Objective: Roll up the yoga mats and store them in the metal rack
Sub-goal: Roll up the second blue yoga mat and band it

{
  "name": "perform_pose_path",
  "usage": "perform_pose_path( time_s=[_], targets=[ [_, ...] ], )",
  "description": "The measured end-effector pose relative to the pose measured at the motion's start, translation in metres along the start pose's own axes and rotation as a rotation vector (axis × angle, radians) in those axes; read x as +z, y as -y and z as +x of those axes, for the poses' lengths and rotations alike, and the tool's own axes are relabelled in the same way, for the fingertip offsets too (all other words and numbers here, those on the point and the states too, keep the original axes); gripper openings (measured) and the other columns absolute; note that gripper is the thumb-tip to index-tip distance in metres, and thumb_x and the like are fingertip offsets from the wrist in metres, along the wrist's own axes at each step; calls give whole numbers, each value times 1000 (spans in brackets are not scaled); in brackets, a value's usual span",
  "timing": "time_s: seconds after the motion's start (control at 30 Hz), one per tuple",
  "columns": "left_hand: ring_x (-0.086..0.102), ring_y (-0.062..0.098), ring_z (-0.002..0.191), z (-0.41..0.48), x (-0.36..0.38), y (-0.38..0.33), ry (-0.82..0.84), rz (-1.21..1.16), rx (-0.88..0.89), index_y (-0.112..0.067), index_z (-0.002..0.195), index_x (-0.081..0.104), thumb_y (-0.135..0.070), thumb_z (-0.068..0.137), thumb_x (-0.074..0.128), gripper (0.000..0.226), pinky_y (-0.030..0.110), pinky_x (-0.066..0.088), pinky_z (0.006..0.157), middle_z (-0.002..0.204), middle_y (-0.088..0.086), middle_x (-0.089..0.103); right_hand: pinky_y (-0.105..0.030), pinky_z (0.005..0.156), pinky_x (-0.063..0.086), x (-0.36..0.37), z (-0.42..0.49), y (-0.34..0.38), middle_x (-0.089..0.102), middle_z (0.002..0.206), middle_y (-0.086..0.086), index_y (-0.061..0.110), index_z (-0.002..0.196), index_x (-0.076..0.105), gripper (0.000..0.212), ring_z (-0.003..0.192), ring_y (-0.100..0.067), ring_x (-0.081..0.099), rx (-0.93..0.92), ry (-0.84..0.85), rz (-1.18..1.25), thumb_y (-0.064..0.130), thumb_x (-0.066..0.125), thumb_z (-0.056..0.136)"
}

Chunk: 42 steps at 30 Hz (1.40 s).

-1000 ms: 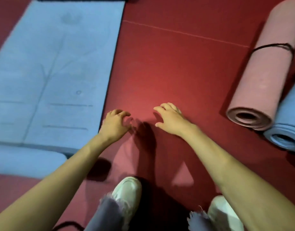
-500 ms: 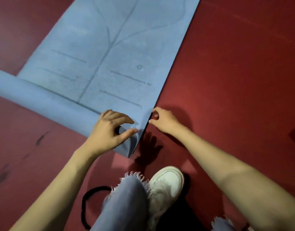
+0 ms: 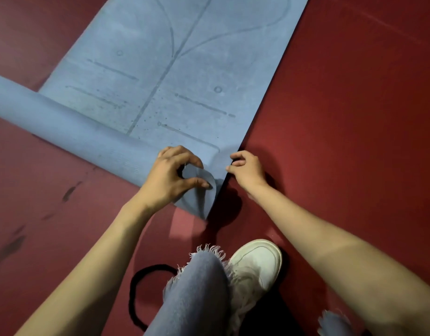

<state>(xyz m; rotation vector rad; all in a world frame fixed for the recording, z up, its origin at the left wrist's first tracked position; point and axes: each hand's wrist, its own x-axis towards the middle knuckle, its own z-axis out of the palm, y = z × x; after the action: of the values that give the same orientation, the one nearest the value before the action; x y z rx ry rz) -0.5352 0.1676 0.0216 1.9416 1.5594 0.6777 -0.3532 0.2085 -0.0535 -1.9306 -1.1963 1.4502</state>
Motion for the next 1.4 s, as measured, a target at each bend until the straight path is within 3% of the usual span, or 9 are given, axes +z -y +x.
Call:
perform_pose_path(
  time_s=[0.3,0.53,0.67,0.77,0.9,1.07,1.2,1.27,1.4],
  targets=[
    [47,5,85,16,7,-13,-110,-7,46,-16,79,68,-52,62,71,40,25,37,82,84,-6,58,-19,54,41,3,3,-4,56,70,3,16,90,61,34,67,-14,54,18,-74,156,-11,67,70],
    [42,-1,82,21,52,-51,-204,-120,54,-17,81,66,-43,68,75,30,29,35,78,83,-10,52,-23,55,43,-56,22,-16,57,70,0,17,87,61,33,64,-16,53,8,-202,134,-10,60,68],
    [51,8,89,36,113,-92,-55,-148,157,-16,91,68,-46,72,69,35,30,30,83,90,-4,58,-17,52,39,-131,38,-17,51,60,4,14,92,64,38,54,-7,46,-70,-277,37,-14,58,67],
    [58,24,94,54,153,-129,120,-119,263,-11,104,69,-31,76,70,34,30,30,88,98,7,62,-8,52,39,-193,49,-14,52,66,6,17,93,64,40,61,-7,49,-59,-347,-24,-14,57,68],
    [57,37,97,84,182,-166,246,-53,328,-6,116,65,-4,73,71,44,44,45,87,107,17,61,-12,62,43,-251,60,-22,59,77,3,14,100,67,41,76,-12,55,-47,-349,-111,-14,57,72],
    [59,31,94,105,208,-177,98,-127,100,-9,104,69,5,70,64,37,27,38,82,99,10,67,-9,68,41,-286,38,-36,62,103,-5,6,119,63,42,94,-10,55,-72,-174,-133,-8,65,79],
    [59,26,92,116,231,-211,73,-228,70,-9,103,63,5,69,70,38,24,37,76,90,0,64,-11,73,42,-309,12,-59,66,108,-7,7,112,66,36,97,-9,57,-98,-184,-83,-7,45,87],
    [60,22,88,121,246,-236,38,-353,36,-7,101,57,4,66,74,41,29,43,77,86,-6,58,-20,74,43,-320,2,-70,68,101,-6,12,100,69,40,92,-13,58,-83,-274,88,-5,35,85],
    [57,21,86,125,278,-263,24,-418,64,-4,96,57,1,68,76,34,29,42,79,90,-1,59,-27,78,45,-350,-10,-85,66,80,3,18,90,64,25,83,-15,60,-132,-573,264,5,44,90]
  ],
)
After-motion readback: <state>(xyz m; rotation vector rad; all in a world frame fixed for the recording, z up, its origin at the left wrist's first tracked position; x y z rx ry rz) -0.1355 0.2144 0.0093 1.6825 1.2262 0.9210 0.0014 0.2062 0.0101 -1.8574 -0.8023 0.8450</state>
